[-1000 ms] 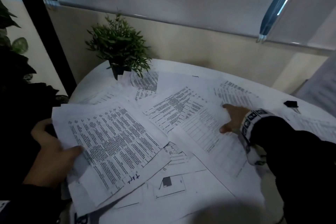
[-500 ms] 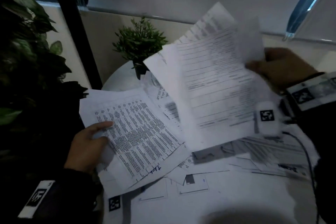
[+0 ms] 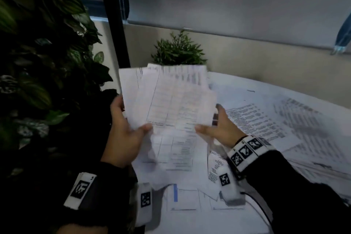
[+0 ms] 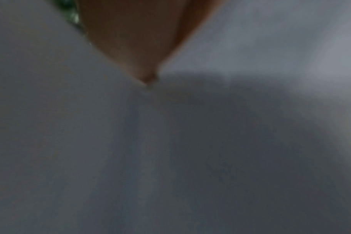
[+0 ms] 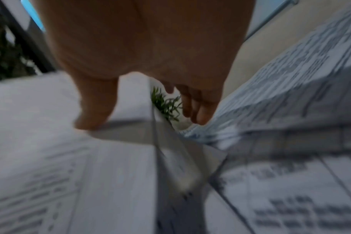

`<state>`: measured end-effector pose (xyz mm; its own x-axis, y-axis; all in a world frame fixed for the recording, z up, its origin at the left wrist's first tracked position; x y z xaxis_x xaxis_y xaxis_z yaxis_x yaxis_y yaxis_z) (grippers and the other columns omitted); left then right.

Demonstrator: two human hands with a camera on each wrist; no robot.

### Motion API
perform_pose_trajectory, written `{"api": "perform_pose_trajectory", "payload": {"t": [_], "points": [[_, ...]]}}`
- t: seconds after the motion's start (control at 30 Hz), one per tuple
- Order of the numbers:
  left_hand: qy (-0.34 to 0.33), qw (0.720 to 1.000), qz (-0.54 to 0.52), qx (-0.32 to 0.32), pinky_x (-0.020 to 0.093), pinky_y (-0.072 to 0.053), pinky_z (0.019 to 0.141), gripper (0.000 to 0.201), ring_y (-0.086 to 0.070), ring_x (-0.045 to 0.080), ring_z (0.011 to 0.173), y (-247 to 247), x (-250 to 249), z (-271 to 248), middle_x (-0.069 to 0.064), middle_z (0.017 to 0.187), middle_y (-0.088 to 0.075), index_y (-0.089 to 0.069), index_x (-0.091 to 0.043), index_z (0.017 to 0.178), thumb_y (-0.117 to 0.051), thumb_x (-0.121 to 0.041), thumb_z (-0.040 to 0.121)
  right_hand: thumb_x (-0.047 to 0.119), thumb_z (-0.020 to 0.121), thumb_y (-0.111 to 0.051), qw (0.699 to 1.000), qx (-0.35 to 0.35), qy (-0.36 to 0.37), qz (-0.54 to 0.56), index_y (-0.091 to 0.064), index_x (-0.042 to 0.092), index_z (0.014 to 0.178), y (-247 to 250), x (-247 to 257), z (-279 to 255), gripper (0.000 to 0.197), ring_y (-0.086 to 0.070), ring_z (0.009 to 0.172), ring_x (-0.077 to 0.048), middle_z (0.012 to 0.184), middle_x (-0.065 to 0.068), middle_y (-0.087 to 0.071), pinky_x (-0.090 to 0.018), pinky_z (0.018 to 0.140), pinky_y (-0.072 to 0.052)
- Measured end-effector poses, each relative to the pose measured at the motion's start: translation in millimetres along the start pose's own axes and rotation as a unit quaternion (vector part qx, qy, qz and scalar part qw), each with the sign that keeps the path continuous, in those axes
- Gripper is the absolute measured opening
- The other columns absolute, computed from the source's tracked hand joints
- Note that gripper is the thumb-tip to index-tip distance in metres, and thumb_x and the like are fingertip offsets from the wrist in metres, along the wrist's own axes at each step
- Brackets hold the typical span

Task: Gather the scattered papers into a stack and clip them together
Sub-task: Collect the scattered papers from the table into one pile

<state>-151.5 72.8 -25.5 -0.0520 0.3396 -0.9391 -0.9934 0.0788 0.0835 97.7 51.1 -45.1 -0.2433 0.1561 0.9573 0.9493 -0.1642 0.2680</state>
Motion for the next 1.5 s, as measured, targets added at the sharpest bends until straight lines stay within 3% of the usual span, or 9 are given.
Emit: {"api": "perform_pose_trajectory", "payload": {"t": [0.07,0.17,0.3,0.57,0.73,0.83,0.93,1.17,1.5], "points": [[-0.076,0.995,-0.057,0.002,0.019,-0.045,0.096,0.077,-0.052,-0.003,0.115,7,-23,8,-0.017,0.125,-0.047,-0.022,-0.019,0.135,-0.064,0.013,0.079,0.015,0.065,-0.081,0.995,0.002,0.062,0.082,-0.036,0.013,0.129,10,25,-11,0.079,-0.063,0.104,-0.008,0.114,0.001,-0.065,-0.025,0.086,-0.054],[-0.124,0.984,-0.125,-0.014,0.02,-0.045,0.097,0.063,-0.055,0.005,0.118,4,-51,8,-0.004,0.127,-0.055,-0.031,-0.013,0.133,-0.065,0.002,0.082,0.0,0.081,-0.066,0.98,-0.058,0.171,0.084,-0.058,0.014,0.103,20,67,-37,0.027,-0.066,0.074,0.008,0.075,0.018,-0.073,-0.012,0.068,-0.049],[-0.129,0.98,-0.148,-0.027,0.018,-0.043,0.096,0.049,-0.056,0.004,0.118,-10,-59,3,-0.004,0.127,-0.057,-0.034,-0.012,0.131,-0.058,-0.001,0.089,0.012,0.071,-0.073,0.946,-0.129,0.283,0.087,-0.048,0.021,0.105,28,91,-64,0.043,-0.063,0.083,0.013,0.086,0.026,-0.07,-0.004,0.07,-0.047],[0.041,0.994,-0.099,0.034,0.038,-0.051,0.097,0.037,-0.064,0.01,0.107,-35,-7,-23,-0.004,0.114,-0.067,-0.053,-0.02,0.118,-0.065,-0.005,0.085,0.022,0.078,-0.073,0.969,-0.195,0.153,0.019,-0.045,0.043,0.1,20,10,-94,0.041,-0.059,0.089,0.009,0.096,0.023,-0.062,-0.023,0.077,-0.048],[0.013,0.992,-0.127,0.025,0.027,-0.052,0.091,0.047,-0.062,0.013,0.114,-37,-13,-18,-0.001,0.121,-0.065,-0.05,-0.017,0.126,-0.067,-0.015,0.083,0.016,0.087,-0.063,0.954,-0.224,0.189,0.056,-0.033,0.032,0.117,27,19,-97,0.045,-0.055,0.086,0.021,0.1,0.025,-0.053,-0.004,0.069,-0.044],[0.028,0.993,-0.117,0.013,0.026,-0.052,0.092,0.058,-0.06,0.01,0.116,-35,-8,-18,-0.004,0.125,-0.064,-0.048,-0.02,0.131,-0.071,-0.023,0.079,0.028,0.085,-0.064,0.963,-0.212,0.162,0.048,-0.032,0.039,0.117,29,12,-95,0.047,-0.056,0.093,0.015,0.102,0.024,-0.057,-0.016,0.078,-0.046],[0.032,0.993,-0.112,0.02,0.033,-0.05,0.099,0.051,-0.06,0.015,0.118,-38,-5,-18,0.001,0.126,-0.064,-0.049,-0.011,0.132,-0.067,-0.019,0.085,0.007,0.09,-0.056,0.973,-0.161,0.148,0.081,-0.044,0.036,0.107,25,7,-94,0.035,-0.06,0.094,0.006,0.097,0.027,-0.063,-0.017,0.076,-0.048],[0.031,0.989,-0.144,-0.006,0.018,-0.052,0.086,0.046,-0.062,0.008,0.11,-36,-7,-18,-0.009,0.115,-0.067,-0.05,-0.017,0.122,-0.067,-0.024,0.08,-0.006,0.09,-0.047,0.969,-0.154,0.163,0.108,-0.044,0.036,0.106,27,8,-91,0.044,-0.06,0.086,0.009,0.094,0.027,-0.063,-0.012,0.069,-0.049],[-0.008,0.99,-0.139,-0.003,0.029,-0.049,0.099,0.045,-0.057,0.012,0.119,-38,-16,-17,-0.003,0.128,-0.061,-0.046,-0.028,0.127,-0.06,-0.023,0.085,-0.01,0.089,-0.049,0.963,-0.159,0.189,0.104,-0.035,0.027,0.119,20,18,-93,0.05,-0.056,0.085,0.015,0.106,0.013,-0.053,-0.005,0.07,-0.047]]}}
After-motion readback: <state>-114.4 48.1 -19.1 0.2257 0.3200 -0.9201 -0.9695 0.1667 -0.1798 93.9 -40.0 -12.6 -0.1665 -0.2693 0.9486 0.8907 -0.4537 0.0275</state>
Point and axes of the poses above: each hand's wrist, its own z-axis towards the middle knuckle, its own y-axis out of the back of the hand, x = y × z, the point moved 1 cm from there along z, towards the middle knuckle
